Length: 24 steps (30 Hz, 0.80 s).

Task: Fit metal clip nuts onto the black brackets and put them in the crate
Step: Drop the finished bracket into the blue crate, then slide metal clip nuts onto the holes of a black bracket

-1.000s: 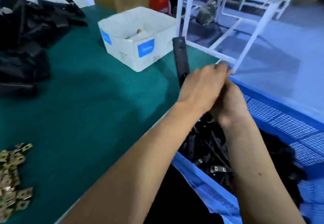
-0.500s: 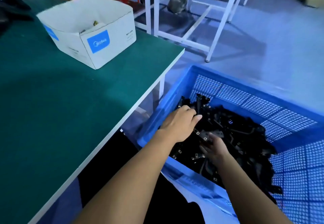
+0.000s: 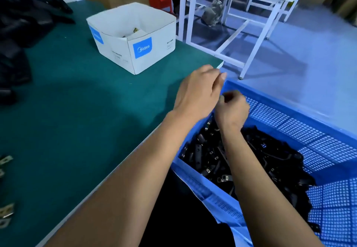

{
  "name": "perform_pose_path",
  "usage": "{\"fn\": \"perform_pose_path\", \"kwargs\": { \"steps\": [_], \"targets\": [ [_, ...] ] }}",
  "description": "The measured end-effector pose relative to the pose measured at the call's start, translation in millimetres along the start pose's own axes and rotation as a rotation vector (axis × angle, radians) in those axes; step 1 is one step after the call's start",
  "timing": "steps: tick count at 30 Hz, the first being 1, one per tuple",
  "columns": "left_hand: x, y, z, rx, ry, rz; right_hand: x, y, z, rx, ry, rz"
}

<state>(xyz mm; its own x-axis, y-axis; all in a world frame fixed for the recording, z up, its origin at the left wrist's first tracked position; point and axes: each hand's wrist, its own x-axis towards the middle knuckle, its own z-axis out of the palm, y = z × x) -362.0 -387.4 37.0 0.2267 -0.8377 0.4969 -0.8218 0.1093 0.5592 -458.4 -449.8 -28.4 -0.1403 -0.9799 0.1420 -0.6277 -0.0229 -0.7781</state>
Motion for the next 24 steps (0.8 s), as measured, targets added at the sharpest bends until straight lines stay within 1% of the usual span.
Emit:
{"fn": "perform_pose_path", "kwargs": {
  "steps": [2,3,4,6,9,10,12,13,15,16,19,21,22,24],
  "targets": [
    [-3.5,-14.9,-31.2,-0.009,0.128,-0.033,-16.8,-48.5,5.0,0.029,0.018,-0.218],
    [-6.2,-22.7,-46.6,-0.010,0.195,-0.055,-27.3,-68.8,8.9,0.065,-0.008,-0.314],
    [-11.1,-33.1,-65.5,-0.002,0.263,-0.086,-41.0,-89.7,17.4,0.109,-0.076,-0.405],
    [-24.0,-55.9,-102.0,0.024,0.379,-0.163,-71.1,-127.7,38.7,0.135,-0.290,-0.560],
    [-52.0,-94.7,-154.6,0.092,0.520,-0.309,-123.5,-177.3,76.6,-0.013,-0.579,-0.763],
    [-62.7,-106.5,-170.3,0.116,0.559,-0.366,-141.7,-191.2,87.0,-0.045,-0.637,-0.829],
    [-88.2,-129.3,-203.2,0.163,0.624,-0.471,-180.1,-215.1,105.5,0.002,-0.752,-0.937],
    [-99.6,-138.0,-216.4,0.178,0.649,-0.512,-194.2,-223.0,114.1,-0.015,-0.775,-1.009],
    [-124.3,-154.2,-244.9,0.217,0.695,-0.601,-225.5,-239.6,133.0,-0.109,-0.752,-1.173],
    [-136.0,-162.2,-257.4,0.240,0.713,-0.642,-239.7,-245.4,141.7,-0.115,-0.748,-1.186],
    [-165.2,-181.6,-285.1,0.290,0.750,-0.760,-270.6,-259.2,163.5,-0.128,-0.751,-1.093],
    [-182.4,-192.9,-300.9,0.245,0.790,-0.833,-279.4,-265.8,176.7,-0.207,-0.770,-1.075],
    [-190.5,-198.3,-308.2,0.208,0.805,-0.862,-282.0,-269.1,182.6,-0.210,-0.779,-1.082],
    [-207.7,-209.5,-319.2,0.068,0.831,-0.911,-284.6,-270.5,189.7,-0.123,-0.801,-1.098]
  ]
}}
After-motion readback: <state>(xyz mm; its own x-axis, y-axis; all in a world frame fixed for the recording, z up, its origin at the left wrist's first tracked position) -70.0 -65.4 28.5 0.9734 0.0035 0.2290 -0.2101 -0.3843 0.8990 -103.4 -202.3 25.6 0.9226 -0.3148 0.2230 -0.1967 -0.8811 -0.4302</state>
